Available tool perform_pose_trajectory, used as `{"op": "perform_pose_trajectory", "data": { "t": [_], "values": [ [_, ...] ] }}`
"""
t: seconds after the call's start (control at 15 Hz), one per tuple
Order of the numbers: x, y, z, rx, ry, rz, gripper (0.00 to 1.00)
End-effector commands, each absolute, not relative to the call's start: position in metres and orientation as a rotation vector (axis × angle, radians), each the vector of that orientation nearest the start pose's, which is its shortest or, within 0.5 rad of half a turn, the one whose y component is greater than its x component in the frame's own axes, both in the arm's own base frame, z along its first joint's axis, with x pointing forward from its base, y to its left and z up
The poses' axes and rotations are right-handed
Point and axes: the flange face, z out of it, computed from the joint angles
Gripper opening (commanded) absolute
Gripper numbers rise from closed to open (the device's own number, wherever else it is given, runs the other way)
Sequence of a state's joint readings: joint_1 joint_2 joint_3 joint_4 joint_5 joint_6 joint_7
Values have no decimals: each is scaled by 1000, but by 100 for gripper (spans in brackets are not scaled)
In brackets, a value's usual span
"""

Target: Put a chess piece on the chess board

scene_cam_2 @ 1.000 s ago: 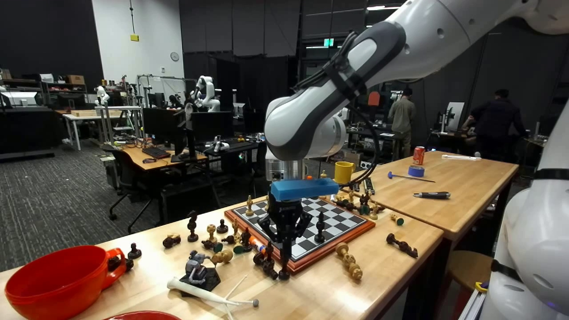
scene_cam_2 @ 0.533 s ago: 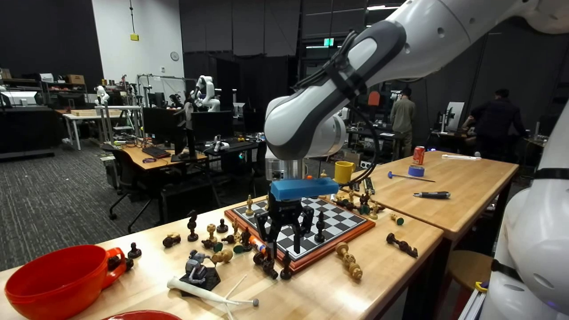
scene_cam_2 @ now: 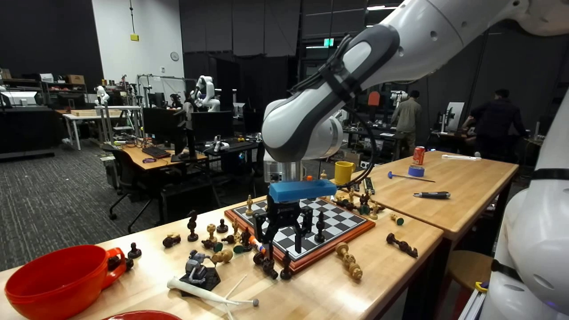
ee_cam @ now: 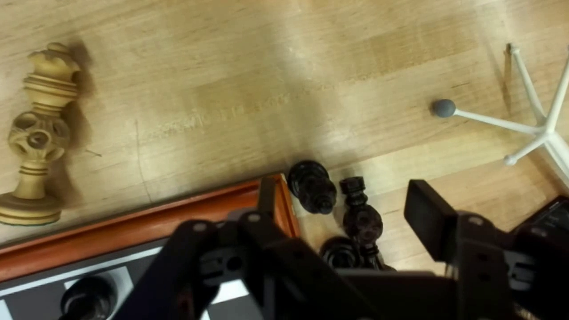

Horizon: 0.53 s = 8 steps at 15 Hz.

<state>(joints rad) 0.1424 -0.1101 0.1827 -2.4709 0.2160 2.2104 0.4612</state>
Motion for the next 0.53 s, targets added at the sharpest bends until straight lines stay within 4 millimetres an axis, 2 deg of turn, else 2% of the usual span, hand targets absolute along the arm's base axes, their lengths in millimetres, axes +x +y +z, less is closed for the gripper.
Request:
{"op": "perform_pose_trajectory", "data": {
  "t": [0.0, 0.33, 0.4, 0.47],
  "values": [
    [430, 146, 315, -3029, 423, 313, 43],
    [436, 132, 309, -3035, 467, 332, 4],
    [437, 131, 311, -3033, 473, 328, 2],
    [437, 130, 313, -3031, 476, 324, 6]
  ]
}}
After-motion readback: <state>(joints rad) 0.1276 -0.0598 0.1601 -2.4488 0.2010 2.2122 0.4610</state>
